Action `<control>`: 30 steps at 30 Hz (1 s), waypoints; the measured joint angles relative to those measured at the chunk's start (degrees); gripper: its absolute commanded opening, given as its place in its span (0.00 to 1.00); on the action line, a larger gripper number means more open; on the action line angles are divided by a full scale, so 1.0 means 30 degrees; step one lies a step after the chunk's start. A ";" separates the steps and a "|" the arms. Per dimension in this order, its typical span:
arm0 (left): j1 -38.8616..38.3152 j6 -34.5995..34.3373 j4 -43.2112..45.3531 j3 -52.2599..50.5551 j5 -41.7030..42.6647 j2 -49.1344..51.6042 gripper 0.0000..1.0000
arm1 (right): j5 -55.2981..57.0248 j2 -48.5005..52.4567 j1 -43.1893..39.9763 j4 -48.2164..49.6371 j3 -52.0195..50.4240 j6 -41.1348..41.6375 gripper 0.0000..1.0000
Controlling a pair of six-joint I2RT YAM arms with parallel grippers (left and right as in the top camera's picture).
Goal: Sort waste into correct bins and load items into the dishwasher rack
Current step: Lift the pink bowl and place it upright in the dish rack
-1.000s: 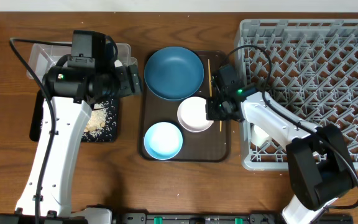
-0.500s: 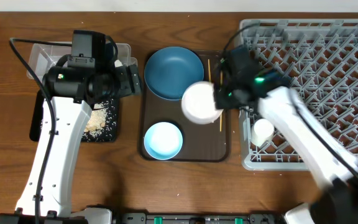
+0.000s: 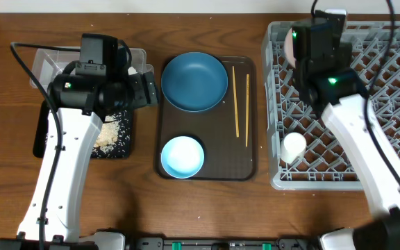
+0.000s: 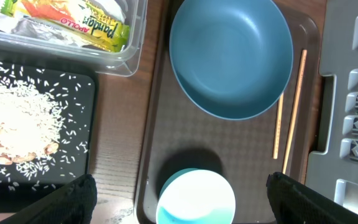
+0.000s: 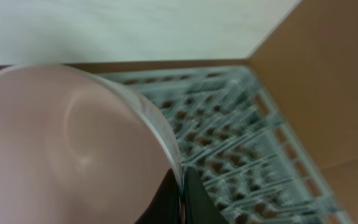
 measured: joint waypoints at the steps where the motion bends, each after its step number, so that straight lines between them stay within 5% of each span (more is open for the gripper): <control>1: 0.0000 0.0000 -0.0007 0.0000 0.0000 0.0000 0.89 | 0.0685 0.0532 -0.0168 0.0619 0.0000 -0.0605 0.01; 12: 0.0000 -0.0007 0.0000 0.0000 0.0007 0.0000 0.89 | 0.4845 0.5727 -0.0437 0.6725 -0.0029 -0.7541 0.01; 27: 0.0000 0.0000 0.0007 0.0000 0.0007 0.0000 0.90 | 0.5486 0.6827 0.1086 0.4481 -0.0007 -0.9384 0.01; 30: 0.0000 0.0000 0.0000 0.0000 0.0007 0.0000 0.90 | 0.5690 0.6827 0.1515 0.3759 -0.0007 -0.9442 0.09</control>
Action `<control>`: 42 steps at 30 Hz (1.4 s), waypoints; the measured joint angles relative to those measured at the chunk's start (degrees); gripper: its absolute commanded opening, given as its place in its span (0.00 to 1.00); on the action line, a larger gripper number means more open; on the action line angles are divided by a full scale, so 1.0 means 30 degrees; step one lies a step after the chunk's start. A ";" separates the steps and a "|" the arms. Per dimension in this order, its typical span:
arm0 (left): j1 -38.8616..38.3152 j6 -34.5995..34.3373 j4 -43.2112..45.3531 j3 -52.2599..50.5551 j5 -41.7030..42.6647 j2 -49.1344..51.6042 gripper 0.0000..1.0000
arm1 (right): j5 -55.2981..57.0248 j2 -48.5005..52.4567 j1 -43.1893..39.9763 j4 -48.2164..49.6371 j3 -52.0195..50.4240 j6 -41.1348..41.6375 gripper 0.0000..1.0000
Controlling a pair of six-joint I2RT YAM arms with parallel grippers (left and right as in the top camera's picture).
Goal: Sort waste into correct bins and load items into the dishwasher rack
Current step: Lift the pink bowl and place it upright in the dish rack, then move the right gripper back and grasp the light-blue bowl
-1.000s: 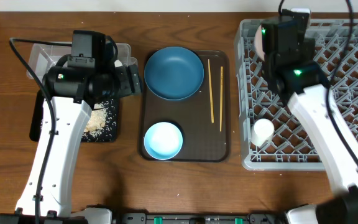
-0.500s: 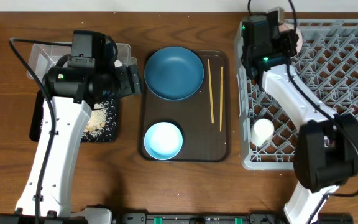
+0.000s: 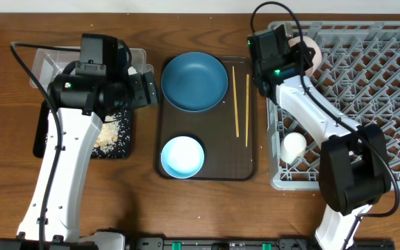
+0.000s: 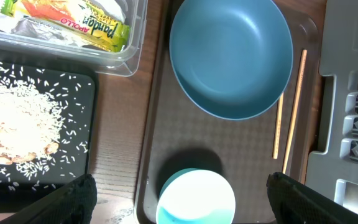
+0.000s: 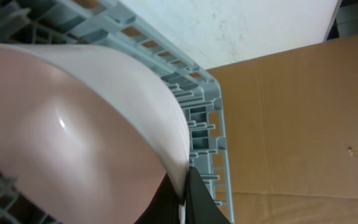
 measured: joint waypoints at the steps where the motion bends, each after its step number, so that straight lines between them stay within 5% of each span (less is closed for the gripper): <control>1: 0.0000 -0.0007 0.0000 0.0000 0.0000 0.0000 0.90 | 0.0015 0.0000 0.0066 -0.0233 0.0000 0.0015 0.20; 5: 0.0000 -0.0007 -0.0007 0.0000 0.0000 0.0000 0.90 | -0.0350 0.0007 0.0102 -0.0729 -0.0029 -0.0168 0.50; 7: 0.0000 -0.0007 -0.0007 0.0000 0.0000 0.0000 0.90 | -0.0401 0.0007 0.0109 -0.0663 -0.0036 -0.0095 0.88; 9: 0.0000 0.0000 0.0000 0.0000 0.0000 0.0000 0.90 | -0.0437 0.0007 0.0146 -0.0444 -0.0036 -0.0051 0.99; 25: 0.0000 -0.0007 0.0000 0.0000 0.0007 0.0000 0.90 | -0.5173 -0.2863 0.1311 -0.1916 -0.0036 0.3912 0.99; 34: 0.0000 0.0000 0.0000 0.0000 0.0007 0.0000 0.90 | -1.9103 -0.6076 0.1326 -0.6127 -0.0007 1.1067 0.99; 39: 0.0000 -0.0007 0.0007 0.0000 0.0000 0.0000 0.90 | -2.4720 -0.5136 0.2135 -0.6135 -0.0313 1.3172 0.73; 42: 0.0000 0.0000 0.0000 0.0000 0.0000 0.0000 0.90 | -2.6250 -0.3789 0.3300 -0.6280 -0.0765 1.3996 0.72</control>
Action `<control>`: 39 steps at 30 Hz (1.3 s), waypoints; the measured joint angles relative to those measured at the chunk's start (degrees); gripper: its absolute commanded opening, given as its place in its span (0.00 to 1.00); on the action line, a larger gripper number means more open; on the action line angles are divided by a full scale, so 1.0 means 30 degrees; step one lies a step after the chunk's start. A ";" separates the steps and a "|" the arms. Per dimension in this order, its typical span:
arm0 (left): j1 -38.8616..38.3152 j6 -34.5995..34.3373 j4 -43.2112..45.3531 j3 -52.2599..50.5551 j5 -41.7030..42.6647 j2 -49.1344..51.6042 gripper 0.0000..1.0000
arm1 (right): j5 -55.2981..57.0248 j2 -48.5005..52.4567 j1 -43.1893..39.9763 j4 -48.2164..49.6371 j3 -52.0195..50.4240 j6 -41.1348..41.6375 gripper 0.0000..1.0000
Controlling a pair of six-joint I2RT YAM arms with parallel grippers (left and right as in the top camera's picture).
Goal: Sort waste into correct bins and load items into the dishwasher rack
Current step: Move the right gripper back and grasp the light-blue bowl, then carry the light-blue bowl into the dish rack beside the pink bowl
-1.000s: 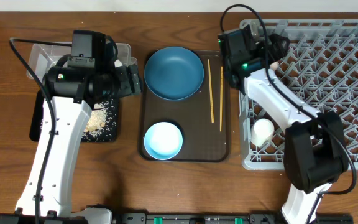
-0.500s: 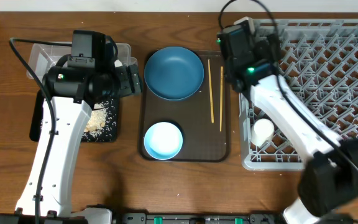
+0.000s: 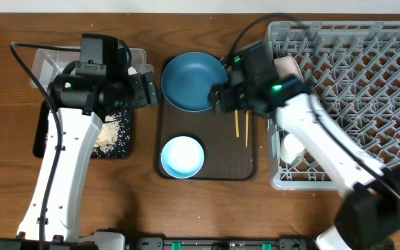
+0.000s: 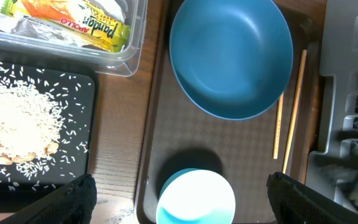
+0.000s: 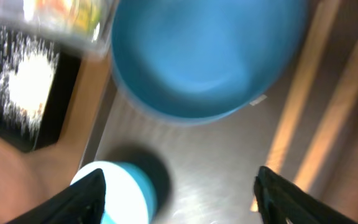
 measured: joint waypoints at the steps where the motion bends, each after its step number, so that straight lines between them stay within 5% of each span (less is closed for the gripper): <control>1: 0.0000 -0.0007 0.0000 0.0000 0.0000 0.0000 0.90 | -0.0095 0.0153 0.0080 -0.0022 -0.0036 0.0058 0.71; 12: 0.0000 0.0000 -0.0007 0.0000 0.0000 0.0000 0.90 | -0.1275 0.4044 0.2193 -0.1129 -0.0313 0.1268 0.55; 14: 0.0000 0.0000 0.0000 0.0000 0.0000 0.0000 0.90 | -0.1297 0.4379 0.2433 -0.1435 -0.0313 0.1384 0.47; 18: 0.0000 0.0000 0.0000 0.0000 0.0000 0.0000 0.90 | -0.1530 0.5158 0.2645 -0.1792 -0.0321 0.1421 0.10; 20: 0.0000 -0.0007 0.0000 0.0000 0.0007 0.0000 0.90 | -0.1566 0.5348 0.2645 -0.1814 -0.0328 0.1508 0.01; 30: 0.0000 -0.0007 0.0000 0.0000 0.0000 0.0000 0.90 | -0.1399 0.4699 0.2295 -0.2863 -0.0328 0.1545 0.01; 39: 0.0000 -0.0007 0.0000 0.0000 0.0007 0.0000 0.90 | 0.3147 -0.2754 -0.1086 -0.4554 0.0029 0.1566 0.01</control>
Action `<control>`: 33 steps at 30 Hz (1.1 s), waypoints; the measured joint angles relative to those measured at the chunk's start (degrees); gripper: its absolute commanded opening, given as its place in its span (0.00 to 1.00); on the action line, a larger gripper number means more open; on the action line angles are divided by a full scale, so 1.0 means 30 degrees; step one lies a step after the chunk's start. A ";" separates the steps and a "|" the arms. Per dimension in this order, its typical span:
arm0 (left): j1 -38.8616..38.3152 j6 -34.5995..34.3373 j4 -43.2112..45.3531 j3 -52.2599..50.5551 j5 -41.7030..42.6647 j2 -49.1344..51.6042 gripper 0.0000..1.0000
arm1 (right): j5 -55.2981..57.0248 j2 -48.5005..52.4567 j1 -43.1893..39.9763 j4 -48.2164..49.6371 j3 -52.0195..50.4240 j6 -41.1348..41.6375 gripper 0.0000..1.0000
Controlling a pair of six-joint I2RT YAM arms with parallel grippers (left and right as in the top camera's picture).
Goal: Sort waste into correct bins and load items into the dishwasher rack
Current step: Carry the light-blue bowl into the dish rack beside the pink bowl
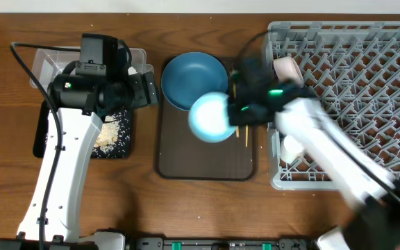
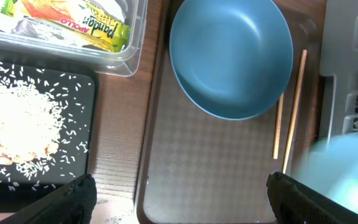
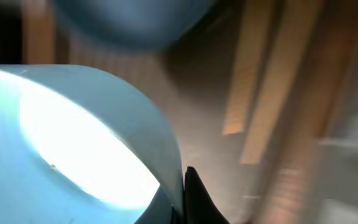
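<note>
My right gripper (image 3: 184, 186) is shut on the rim of a small light-blue bowl (image 1: 211, 117), held blurred above the brown tray (image 1: 207, 163); the same bowl (image 3: 73, 137) fills the right wrist view. A large blue bowl (image 1: 193, 78) sits at the tray's back. Two wooden chopsticks (image 2: 296, 106) lie along the tray's right side. My left gripper (image 2: 179, 204) hangs open over the tray's left edge with nothing between its fingers. To the right stands the grey dishwasher rack (image 1: 367, 83).
A pink bowl (image 1: 285, 67) stands on edge at the rack's back left, with a white cup (image 1: 294, 146) at its front left. A clear bin (image 2: 67, 37) of wrappers and a black tray of rice (image 2: 30, 118) lie at the left.
My right gripper was open above the tray, with the light-blue bowl resting at the tray's front. Now it is shut on that bowl's rim, and the bowl is off the tray, further right.
My right gripper first held the pink bowl over the rack's back left, then at its back-left corner. Later the pink bowl stood in the rack and the gripper was open over the tray. Now it holds the light-blue bowl. The left arm has stayed still.
</note>
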 measured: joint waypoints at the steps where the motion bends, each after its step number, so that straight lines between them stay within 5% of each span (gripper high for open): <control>1: 0.0000 0.0000 0.0000 0.0000 0.0000 0.0000 0.90 | 0.1151 -0.1035 -0.0707 -0.0168 0.0102 0.0015 0.01; 7: 0.0000 0.0000 0.0000 0.0000 0.0000 0.0000 0.90 | 0.8342 -0.4444 -0.3759 -0.1552 0.0357 0.0248 0.01; 15: 0.0000 0.0000 0.0000 0.0000 0.0000 0.0000 0.90 | 1.5497 -0.3045 -0.4087 -0.4554 0.0372 0.0430 0.01; 33: 0.0000 0.0000 0.0000 0.0000 0.0000 0.0000 0.90 | 2.2301 0.2616 -0.1770 -0.6579 0.0364 -0.1297 0.01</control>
